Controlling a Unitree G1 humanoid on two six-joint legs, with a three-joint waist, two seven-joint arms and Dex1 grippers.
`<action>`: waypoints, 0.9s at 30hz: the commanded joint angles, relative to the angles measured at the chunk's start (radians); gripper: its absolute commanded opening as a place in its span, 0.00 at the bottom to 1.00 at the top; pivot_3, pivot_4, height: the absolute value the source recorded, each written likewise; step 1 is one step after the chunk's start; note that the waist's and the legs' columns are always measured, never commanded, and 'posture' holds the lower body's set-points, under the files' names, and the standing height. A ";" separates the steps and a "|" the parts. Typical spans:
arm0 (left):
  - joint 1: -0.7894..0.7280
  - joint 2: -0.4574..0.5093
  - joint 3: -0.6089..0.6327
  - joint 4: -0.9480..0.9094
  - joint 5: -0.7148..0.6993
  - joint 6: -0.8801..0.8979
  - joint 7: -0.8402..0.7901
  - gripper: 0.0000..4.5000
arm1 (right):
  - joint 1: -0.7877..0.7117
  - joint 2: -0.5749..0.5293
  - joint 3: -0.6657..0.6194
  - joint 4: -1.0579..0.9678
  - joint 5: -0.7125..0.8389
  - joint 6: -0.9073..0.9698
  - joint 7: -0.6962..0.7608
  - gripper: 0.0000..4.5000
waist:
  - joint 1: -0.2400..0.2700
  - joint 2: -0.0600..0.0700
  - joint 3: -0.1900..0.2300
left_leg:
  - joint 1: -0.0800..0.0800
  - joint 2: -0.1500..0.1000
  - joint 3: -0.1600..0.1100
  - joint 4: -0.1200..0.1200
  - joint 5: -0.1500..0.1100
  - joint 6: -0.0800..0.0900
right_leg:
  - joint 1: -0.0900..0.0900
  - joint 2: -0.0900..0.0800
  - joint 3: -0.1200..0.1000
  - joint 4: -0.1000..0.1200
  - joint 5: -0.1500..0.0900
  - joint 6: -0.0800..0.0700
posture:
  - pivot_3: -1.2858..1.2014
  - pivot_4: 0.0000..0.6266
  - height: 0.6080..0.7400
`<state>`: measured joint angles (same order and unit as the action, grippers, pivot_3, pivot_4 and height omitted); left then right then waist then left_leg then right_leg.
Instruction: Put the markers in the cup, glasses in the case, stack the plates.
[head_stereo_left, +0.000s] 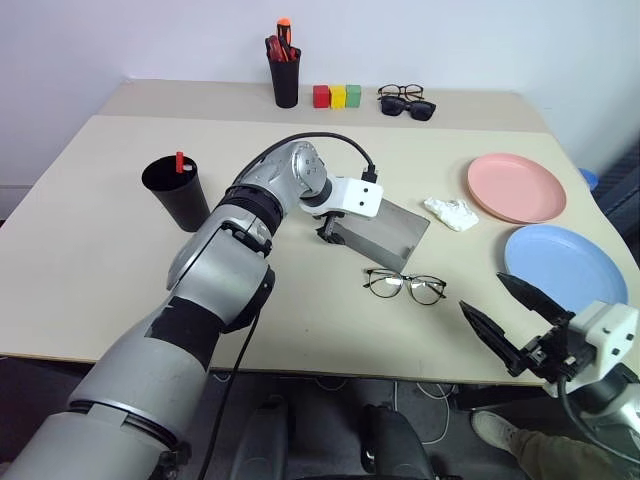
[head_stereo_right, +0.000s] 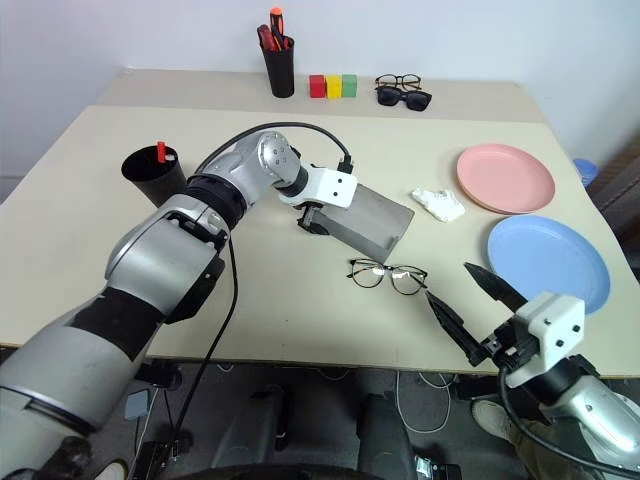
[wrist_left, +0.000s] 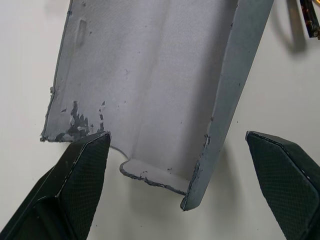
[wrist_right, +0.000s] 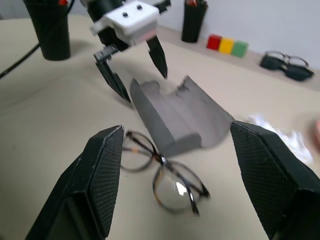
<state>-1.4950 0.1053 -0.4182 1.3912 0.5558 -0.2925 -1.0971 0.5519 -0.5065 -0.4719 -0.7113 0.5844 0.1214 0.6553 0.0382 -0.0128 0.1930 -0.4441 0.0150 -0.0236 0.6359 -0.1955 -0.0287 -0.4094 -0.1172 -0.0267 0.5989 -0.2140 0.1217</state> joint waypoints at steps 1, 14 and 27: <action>-0.001 0.003 -0.008 -0.019 0.006 0.002 0.014 0.99 | 0.021 0.011 -0.042 -0.053 0.022 -0.022 -0.002 0.77 | 0.000 0.000 0.000 | 0.000 0.000 0.000 0.000 0.000 0.000 | 0.000 0.000 0.000 0.000 0.000 0.000 | 0.52 0.24 1.00; 0.026 0.006 0.005 -0.023 -0.011 0.014 -0.045 0.01 | 0.000 0.002 -0.059 -0.047 0.036 -0.008 -0.007 0.77 | 0.001 0.000 0.000 | 0.000 0.000 0.000 0.001 0.000 0.000 | 0.000 0.000 0.000 0.000 0.000 0.000 | 0.52 0.24 1.00; 0.064 0.064 0.083 -0.078 -0.139 0.013 -0.343 0.01 | -0.059 0.014 -0.004 0.009 0.001 -0.029 0.023 0.77 | 0.000 0.000 0.000 | 0.000 0.000 0.000 0.001 0.000 0.000 | 0.000 0.000 0.000 0.001 0.000 0.000 | 0.52 0.24 1.00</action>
<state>-1.4334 0.1558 -0.3577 1.3520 0.4483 -0.2659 -1.3927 0.4988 -0.4979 -0.4755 -0.6986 0.5883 0.1188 0.6738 0.0385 -0.0126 0.1930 -0.4442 0.0150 -0.0236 0.6371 -0.1956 -0.0285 -0.4090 -0.1173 -0.0266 0.5995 -0.2139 0.1213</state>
